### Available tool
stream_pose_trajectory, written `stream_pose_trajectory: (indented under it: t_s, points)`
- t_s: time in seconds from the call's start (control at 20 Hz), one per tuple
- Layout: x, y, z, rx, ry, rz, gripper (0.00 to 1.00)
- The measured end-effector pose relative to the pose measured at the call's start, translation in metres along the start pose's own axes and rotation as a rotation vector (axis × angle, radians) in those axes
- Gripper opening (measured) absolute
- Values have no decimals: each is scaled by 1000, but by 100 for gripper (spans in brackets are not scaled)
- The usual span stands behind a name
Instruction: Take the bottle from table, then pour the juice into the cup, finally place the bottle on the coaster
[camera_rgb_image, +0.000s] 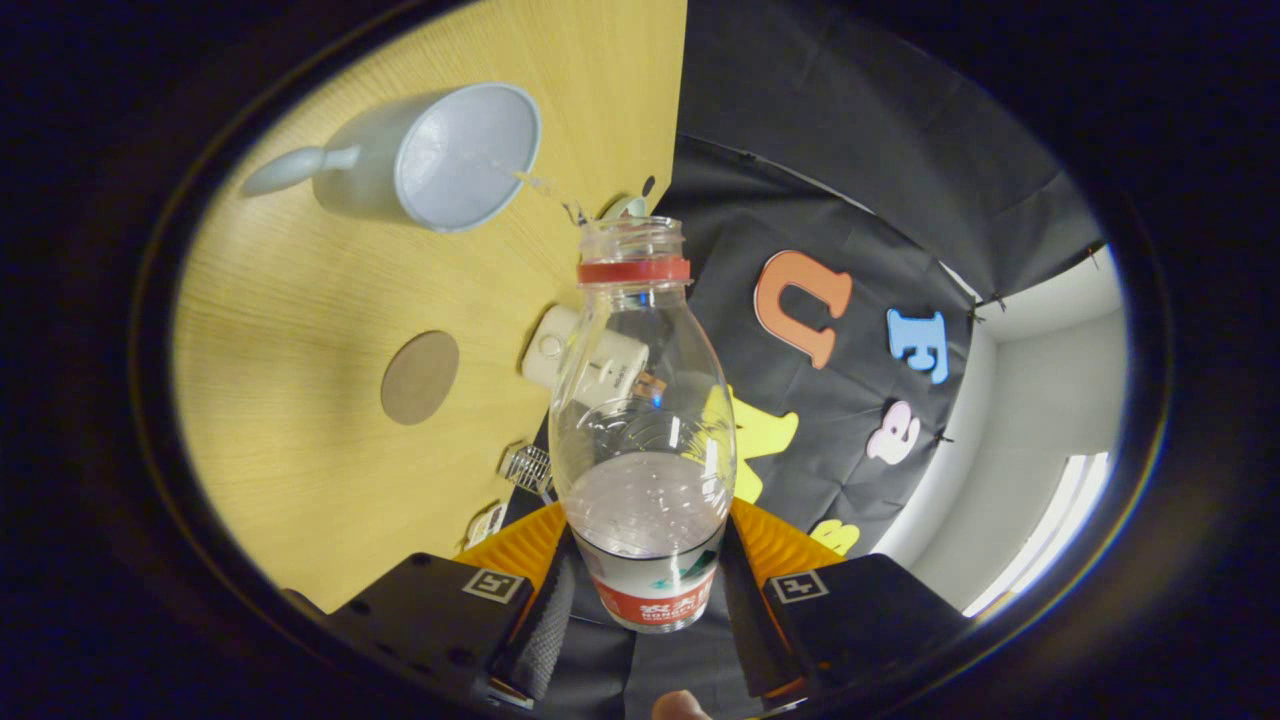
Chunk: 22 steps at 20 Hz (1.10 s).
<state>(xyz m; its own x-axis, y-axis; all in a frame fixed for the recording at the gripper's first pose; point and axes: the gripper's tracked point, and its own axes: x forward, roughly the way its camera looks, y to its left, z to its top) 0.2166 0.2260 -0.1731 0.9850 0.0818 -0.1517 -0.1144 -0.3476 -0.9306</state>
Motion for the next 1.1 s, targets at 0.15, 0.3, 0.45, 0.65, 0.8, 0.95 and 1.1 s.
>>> stream_pose_trajectory:
  t_s: [0.15, 0.3, 0.45, 0.65, 0.8, 0.95, 1.1]
  points:
    - [0, -4, 1, -13, 2, 2, 75]
    - [-1, -6, -2, -24, 11, 1, 75]
    - [1, -11, -2, -32, 16, -3, 75]
    - [0, -17, -3, -58, 22, -8, 75]
    - [1, -19, -1, -78, 23, -6, 75]
    - [-1, -23, 3, -85, 21, -12, 75]
    - [0, -25, 6, -85, 23, -15, 75]
